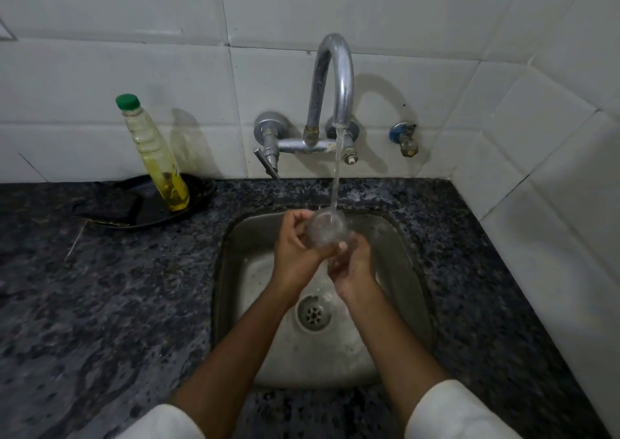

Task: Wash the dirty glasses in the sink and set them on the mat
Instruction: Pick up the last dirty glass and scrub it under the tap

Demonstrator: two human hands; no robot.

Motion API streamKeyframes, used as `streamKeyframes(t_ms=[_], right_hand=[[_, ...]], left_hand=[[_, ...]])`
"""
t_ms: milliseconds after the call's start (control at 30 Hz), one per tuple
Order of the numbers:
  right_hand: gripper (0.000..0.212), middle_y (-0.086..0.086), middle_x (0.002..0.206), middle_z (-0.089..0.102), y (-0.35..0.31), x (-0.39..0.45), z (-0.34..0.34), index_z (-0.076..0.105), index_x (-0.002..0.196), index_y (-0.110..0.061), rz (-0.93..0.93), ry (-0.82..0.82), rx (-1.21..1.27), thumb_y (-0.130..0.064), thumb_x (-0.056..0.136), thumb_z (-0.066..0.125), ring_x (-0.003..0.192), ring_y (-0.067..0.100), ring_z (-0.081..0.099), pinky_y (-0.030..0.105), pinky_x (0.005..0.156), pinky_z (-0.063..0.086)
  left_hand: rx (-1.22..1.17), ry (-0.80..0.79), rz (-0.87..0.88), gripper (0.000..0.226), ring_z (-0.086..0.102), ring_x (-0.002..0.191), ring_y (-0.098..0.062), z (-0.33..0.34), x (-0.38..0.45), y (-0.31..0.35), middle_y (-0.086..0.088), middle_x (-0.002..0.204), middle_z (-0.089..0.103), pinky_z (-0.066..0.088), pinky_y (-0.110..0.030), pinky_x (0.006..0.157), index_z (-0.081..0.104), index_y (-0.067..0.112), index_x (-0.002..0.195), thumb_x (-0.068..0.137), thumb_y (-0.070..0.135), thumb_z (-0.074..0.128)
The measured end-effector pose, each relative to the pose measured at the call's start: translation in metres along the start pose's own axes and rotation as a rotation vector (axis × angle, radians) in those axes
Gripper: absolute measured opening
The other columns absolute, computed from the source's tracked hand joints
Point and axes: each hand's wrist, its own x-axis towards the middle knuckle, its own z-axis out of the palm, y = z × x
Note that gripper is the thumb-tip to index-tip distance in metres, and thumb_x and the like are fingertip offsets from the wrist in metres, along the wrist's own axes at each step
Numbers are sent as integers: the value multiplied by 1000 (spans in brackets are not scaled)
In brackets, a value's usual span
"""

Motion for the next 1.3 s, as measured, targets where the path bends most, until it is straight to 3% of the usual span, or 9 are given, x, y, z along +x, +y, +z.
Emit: streamKeyframes(t_ms=[133,267,467,600,700,800,1000,1167,1300], right_hand=[[22,-7,49,50,-40,0,0,57,70,-16,-275,-211,-392,-21,92,58,34,3,38,16,32,24],[29,-11,46,47,-63,-16,10,50,68,-13,-553,-599,-841,-6,96,52,41,-1,41,14,44,34],[36,-20,76,47,-97,-20,3,62,84,-30,-1153,-704,-1732,-54,91,36,87,15,37,37,78,27],[40,-3,76,69,-106,-29,3,69,81,-13,-967,-865,-1621,-42,94,45,71,10,59,28,73,42],[30,9,79,72,-83,-29,10,70,81,-5,-1111,-563,-1453,-26,96,54,62,7,58,16,62,43],[25,11,75,70,-68,-28,17,69,80,-1,-1087,-406,-1397,-16,96,56,65,17,62,28,64,47],[28,8,69,70,-91,-29,8,69,77,-2,-943,-729,-1333,-22,93,57,62,14,66,25,61,48],[29,-2,67,62,-68,-28,20,70,77,-6,-1087,-360,-1377,-21,97,56,56,6,56,22,59,40],[38,6,65,67,-82,-23,12,64,68,-8,-1030,-521,-1322,-32,94,52,59,18,63,33,60,48]], left_hand=[[-365,-236,-236,73,67,102,-31,-27,-4,6,-15,130,61,54,-49,90,42,16,131,66,7,75],[131,-549,-381,48,71,100,-32,-29,12,23,-15,118,70,58,-44,80,60,16,123,79,24,76],[181,-557,-173,31,64,87,-18,-27,41,28,1,86,70,49,-36,81,71,21,89,64,3,75],[192,-687,-130,31,65,67,-7,-27,45,33,5,70,69,51,-21,62,66,11,86,69,-14,70],[211,-238,6,37,70,90,-21,1,39,20,-2,93,73,58,-39,78,67,14,99,66,1,78],[281,110,12,39,68,86,-17,27,19,7,4,92,70,57,-36,73,63,24,99,63,34,74],[15,-625,-128,53,69,102,-22,-17,41,15,-1,100,73,57,-36,87,65,14,106,62,-14,76],[325,62,50,40,68,83,-16,27,24,9,1,90,70,57,-33,69,60,19,101,67,17,81],[201,-342,-56,68,66,102,-16,7,33,10,2,109,69,58,-29,80,58,18,117,57,9,89]])
